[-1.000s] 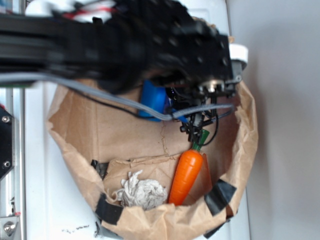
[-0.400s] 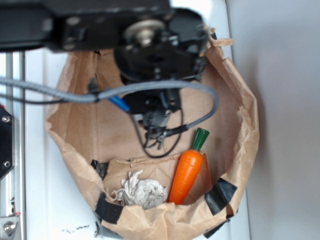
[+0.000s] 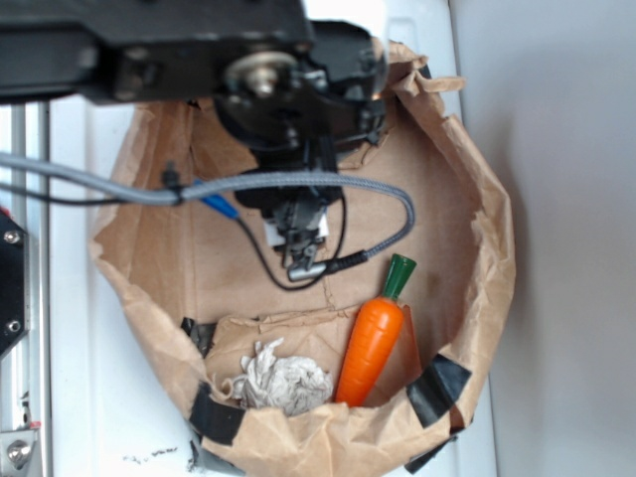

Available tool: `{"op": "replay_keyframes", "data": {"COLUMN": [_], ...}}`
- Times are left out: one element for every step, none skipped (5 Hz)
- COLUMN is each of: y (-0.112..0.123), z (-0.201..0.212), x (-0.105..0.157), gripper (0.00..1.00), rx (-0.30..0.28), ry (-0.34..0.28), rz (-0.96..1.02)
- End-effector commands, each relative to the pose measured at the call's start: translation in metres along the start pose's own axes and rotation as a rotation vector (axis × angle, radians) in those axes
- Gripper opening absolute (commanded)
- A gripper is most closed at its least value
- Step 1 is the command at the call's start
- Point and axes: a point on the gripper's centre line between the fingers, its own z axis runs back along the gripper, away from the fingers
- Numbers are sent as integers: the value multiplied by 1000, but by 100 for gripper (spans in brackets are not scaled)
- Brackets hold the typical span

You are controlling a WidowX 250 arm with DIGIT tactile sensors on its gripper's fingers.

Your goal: Grab the blue bottle.

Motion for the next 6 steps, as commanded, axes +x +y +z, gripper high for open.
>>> {"op": "replay_keyframes", "data": {"y": [7,-1,-9,-10,-5,-1], "z": [-16,-28,-42,-60,-72,-85], "x": [5,0,12,33,49,52], "gripper": [100,100,100,100,100,87], "rx": [55,12,0,24,45,58], "ry": [-1,-18,3,44,41,1], "rz": [205,302,402,461,484,451]}}
